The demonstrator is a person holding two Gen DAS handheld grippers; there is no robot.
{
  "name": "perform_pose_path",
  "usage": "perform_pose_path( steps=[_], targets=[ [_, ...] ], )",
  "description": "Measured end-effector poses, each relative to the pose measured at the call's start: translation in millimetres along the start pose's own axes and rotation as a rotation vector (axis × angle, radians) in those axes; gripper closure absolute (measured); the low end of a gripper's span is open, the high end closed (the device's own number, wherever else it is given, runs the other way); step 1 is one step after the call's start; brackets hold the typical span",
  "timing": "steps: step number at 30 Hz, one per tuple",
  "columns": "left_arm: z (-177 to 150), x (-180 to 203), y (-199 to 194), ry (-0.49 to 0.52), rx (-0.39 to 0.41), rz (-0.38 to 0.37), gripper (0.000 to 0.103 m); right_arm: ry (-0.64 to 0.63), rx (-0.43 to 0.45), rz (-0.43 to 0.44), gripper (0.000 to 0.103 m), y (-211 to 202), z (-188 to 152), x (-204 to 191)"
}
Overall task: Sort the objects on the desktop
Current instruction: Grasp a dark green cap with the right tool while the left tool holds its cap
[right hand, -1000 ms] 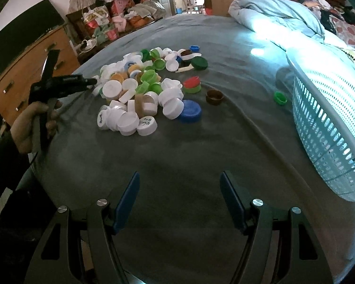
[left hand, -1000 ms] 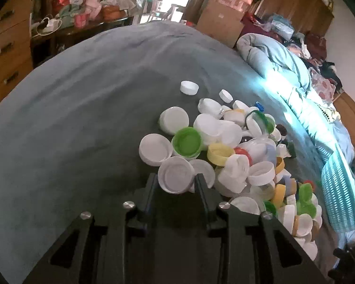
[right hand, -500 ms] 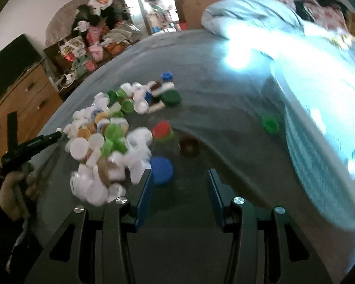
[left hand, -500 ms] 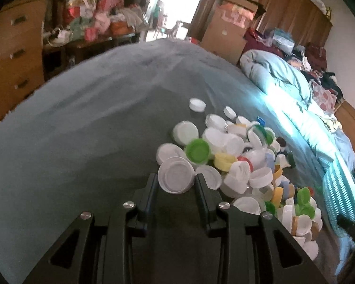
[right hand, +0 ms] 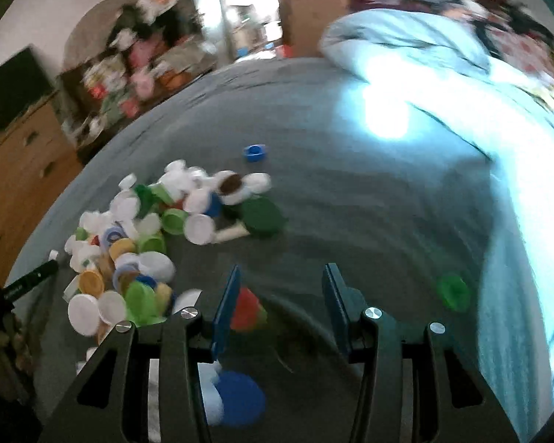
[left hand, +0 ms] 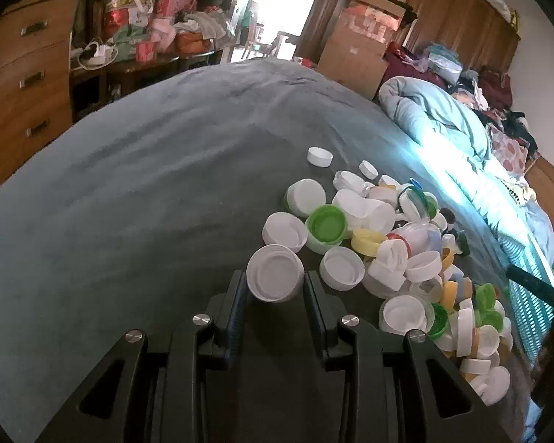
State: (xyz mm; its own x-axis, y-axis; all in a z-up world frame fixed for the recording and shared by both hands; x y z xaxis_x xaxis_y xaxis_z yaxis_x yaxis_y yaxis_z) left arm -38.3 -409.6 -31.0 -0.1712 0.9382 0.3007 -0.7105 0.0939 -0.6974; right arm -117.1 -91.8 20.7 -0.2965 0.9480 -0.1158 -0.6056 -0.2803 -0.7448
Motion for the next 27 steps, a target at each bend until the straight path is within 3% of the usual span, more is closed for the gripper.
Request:
perform_pose_path(
  steps=[3, 7, 14, 15, 27],
  targets=[
    [-0.8, -1.8, 3.0, -0.011, -0.012, -0.008, 0.07, -0.049, -0.026, -0.002, 0.061, 25.0, 13.8, -8.7],
    [-1.3, -0.9, 2.6, -0.006, -0.011, -0.006, 0.07, -0.02, -0.073, 0.024, 0.061, 55.9, 23.9, -6.6],
    [-1.8, 0.3, 3.3, 0.006, -0.015, 0.004, 0.07, 0.0, -0.138, 0.054, 0.062, 79.3, 13.0, 1.6],
    [-1.3, 0.0, 2.9, 0.005, -0.015, 0.003, 0.07, 0.008, -0.134, 0.066, 0.069, 76.9, 13.0, 2.8],
    [3.3, 25.0, -37.6, 0.103, 0.048, 0.004, 0.07, -0.025, 0.062, 0.178, 0.069, -39.3, 10.0, -27.6]
  ],
)
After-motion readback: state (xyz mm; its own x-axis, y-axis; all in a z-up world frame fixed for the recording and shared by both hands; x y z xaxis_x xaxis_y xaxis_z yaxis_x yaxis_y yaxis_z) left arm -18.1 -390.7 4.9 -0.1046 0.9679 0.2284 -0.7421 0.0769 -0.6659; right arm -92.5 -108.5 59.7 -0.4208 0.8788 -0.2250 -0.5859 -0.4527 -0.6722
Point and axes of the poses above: each gripper's, at about its wrist camera, not at the fingertips, and y roughly the way its jaws point, x to its right, z to its top, the point moved 8 cm from there along y, roughly the way its jaws point
